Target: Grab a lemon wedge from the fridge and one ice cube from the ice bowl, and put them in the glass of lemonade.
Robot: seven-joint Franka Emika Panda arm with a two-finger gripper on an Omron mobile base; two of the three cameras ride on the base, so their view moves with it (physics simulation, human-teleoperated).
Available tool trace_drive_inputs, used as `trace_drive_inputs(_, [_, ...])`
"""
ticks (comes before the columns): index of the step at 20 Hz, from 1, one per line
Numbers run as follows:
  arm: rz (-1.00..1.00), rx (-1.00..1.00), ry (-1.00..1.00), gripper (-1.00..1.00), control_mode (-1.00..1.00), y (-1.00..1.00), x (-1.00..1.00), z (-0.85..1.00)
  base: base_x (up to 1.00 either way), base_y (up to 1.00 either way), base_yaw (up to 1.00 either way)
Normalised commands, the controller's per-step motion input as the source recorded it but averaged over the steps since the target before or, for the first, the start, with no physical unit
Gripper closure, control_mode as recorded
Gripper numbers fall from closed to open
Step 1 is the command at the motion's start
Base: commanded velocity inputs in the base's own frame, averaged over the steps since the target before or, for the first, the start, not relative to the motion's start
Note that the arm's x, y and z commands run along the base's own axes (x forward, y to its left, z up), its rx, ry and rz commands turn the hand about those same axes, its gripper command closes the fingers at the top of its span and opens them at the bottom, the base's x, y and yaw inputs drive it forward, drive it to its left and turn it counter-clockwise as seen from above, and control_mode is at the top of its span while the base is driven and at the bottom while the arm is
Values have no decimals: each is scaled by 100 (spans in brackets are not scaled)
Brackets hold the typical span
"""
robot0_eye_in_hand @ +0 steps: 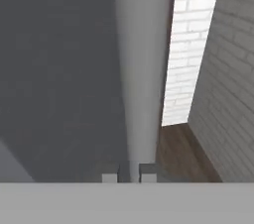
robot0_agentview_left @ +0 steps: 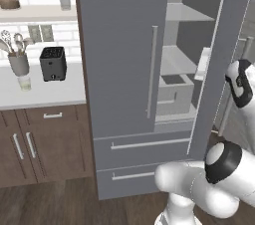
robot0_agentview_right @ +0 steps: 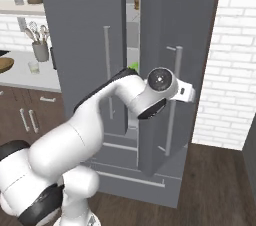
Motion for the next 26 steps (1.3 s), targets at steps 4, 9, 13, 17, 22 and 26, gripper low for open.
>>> trace_drive_inputs(4, [0, 1, 1, -100, -100, -13, -82, 21, 0, 0, 0])
trace_drive_inputs(9, [-11, 0, 1, -100, -100, 10, -66, 41, 0, 0, 0])
trace_drive_inputs(13, [-5, -13, 0, -100, -100, 56, -39, 44, 0, 0, 0])
trace_drive_inputs(17, [0, -21, -1, -100, -100, 97, -1, 27, 0, 0, 0])
trace_drive_inputs(22, [0, -14, 0, -100, -100, 90, 48, 19, 0, 0, 0])
trace_drive_inputs(26, [-1, -9, 8, -100, -100, 48, 79, 21, 0, 0, 0])
